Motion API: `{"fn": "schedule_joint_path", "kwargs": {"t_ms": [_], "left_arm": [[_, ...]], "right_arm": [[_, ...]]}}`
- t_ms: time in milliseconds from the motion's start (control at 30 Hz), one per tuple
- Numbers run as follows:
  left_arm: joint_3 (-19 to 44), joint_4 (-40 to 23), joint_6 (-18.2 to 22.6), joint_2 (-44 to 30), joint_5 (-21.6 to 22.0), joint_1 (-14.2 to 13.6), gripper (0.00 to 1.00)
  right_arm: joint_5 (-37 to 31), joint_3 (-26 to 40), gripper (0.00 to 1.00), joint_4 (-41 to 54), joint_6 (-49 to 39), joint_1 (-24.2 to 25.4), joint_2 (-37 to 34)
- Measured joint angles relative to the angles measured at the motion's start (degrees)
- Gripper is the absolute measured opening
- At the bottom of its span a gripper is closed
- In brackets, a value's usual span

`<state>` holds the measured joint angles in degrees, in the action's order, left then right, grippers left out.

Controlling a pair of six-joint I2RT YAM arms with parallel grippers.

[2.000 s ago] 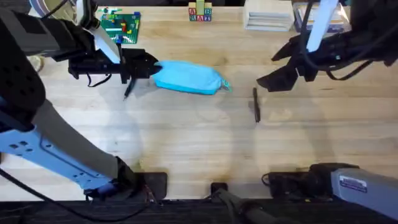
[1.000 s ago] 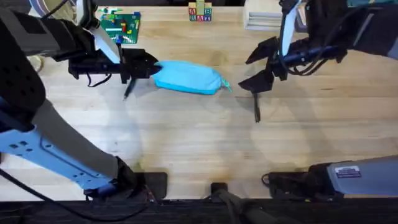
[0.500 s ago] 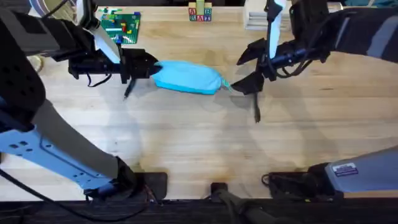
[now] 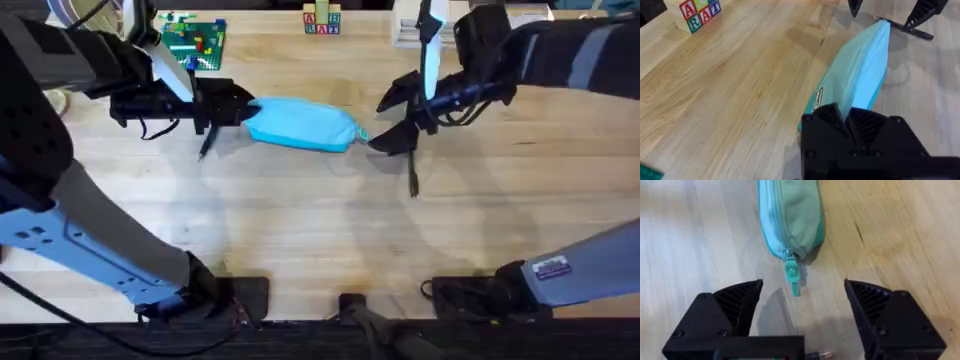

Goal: Unzip the bag, pick up the pens from the table one at a time and place them inside, then zip the bag closed.

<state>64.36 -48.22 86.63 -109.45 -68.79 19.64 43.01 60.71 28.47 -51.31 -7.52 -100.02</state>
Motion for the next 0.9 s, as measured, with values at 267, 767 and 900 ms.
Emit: {"fn": "schedule_joint_path", "kwargs": {"t_ms": [267, 767, 900], "left_arm": [[0.0, 0.0, 0.0, 0.0, 0.0, 0.0, 0.042], [0.0, -0.01, -0.01, 0.0, 0.0, 0.0, 0.042], [0.0, 0.01, -0.02, 0.0, 0.0, 0.0, 0.042]], "right_arm": [[0.32, 0.0, 0.997, 0.0, -0.85, -1.53, -1.26], [0.32, 0.0, 0.997, -0.02, -3.17, -4.43, -1.67], [0.32, 0.01, 0.997, -0.13, -3.19, -4.86, -3.02]]}}
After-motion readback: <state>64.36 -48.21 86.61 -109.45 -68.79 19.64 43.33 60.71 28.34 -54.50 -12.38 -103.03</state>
